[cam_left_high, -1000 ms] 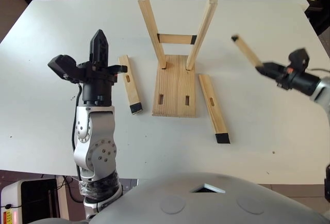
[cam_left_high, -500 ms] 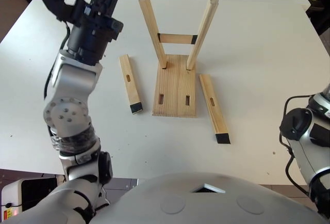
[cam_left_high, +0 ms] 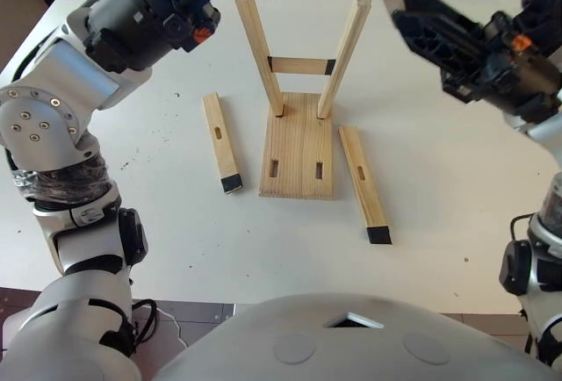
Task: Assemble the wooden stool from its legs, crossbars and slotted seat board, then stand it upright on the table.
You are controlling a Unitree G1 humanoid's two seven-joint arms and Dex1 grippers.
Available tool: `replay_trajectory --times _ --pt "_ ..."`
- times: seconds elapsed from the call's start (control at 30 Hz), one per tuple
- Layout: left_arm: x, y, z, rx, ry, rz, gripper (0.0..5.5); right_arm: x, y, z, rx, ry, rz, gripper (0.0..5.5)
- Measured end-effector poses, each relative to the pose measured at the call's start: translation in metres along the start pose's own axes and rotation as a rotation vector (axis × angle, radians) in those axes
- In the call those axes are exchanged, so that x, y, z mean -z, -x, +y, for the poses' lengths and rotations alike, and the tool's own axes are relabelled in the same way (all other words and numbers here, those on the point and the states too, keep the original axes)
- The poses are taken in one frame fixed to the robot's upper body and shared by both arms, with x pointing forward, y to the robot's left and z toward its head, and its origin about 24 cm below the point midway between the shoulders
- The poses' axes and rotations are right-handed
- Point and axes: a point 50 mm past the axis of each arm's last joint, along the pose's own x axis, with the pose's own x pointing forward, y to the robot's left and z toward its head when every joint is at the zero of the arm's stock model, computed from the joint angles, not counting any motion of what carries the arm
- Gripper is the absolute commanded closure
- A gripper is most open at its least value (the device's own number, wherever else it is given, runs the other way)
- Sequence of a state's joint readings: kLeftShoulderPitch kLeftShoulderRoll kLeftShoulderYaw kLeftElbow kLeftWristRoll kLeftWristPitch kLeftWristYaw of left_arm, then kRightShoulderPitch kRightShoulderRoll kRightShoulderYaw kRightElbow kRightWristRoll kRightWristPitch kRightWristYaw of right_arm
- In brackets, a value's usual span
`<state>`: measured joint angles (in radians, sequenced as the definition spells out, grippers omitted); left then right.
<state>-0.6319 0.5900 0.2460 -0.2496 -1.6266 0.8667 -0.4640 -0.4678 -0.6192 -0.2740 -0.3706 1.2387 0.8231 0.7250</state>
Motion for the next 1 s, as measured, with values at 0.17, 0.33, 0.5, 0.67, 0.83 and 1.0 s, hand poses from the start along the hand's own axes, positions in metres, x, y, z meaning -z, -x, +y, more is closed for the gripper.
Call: replay_trajectory --times 0.17,0.33,0.5,0.67,0.83,1.0 --pt "0.005 -0.001 0.005 -0.018 -0.018 0.009 2.38 -0.004 -0.004 -0.009 -0.101 -0.004 0.026 4.19" --pt "0.016 -0.002 0.001 0.004 -0.022 -0.027 2.38 0.005 -0.026 -0.018 -0.211 -0.040 0.108 4.19" --pt "0.025 -0.004 -0.006 0.036 -0.017 -0.053 2.38 0.009 -0.030 -0.024 -0.271 -0.081 0.132 4.19" --pt "0.029 -0.003 -0.006 0.026 -0.031 -0.068 2.38 0.015 -0.028 -0.026 -0.306 -0.129 0.177 4.19" --pt "0.032 0.000 -0.005 0.018 -0.032 -0.069 2.38 0.014 -0.024 -0.025 -0.318 -0.155 0.197 4.19" --pt "0.034 0.000 -0.006 0.025 -0.040 -0.059 2.38 0.012 -0.021 -0.025 -0.323 -0.157 0.207 4.19"
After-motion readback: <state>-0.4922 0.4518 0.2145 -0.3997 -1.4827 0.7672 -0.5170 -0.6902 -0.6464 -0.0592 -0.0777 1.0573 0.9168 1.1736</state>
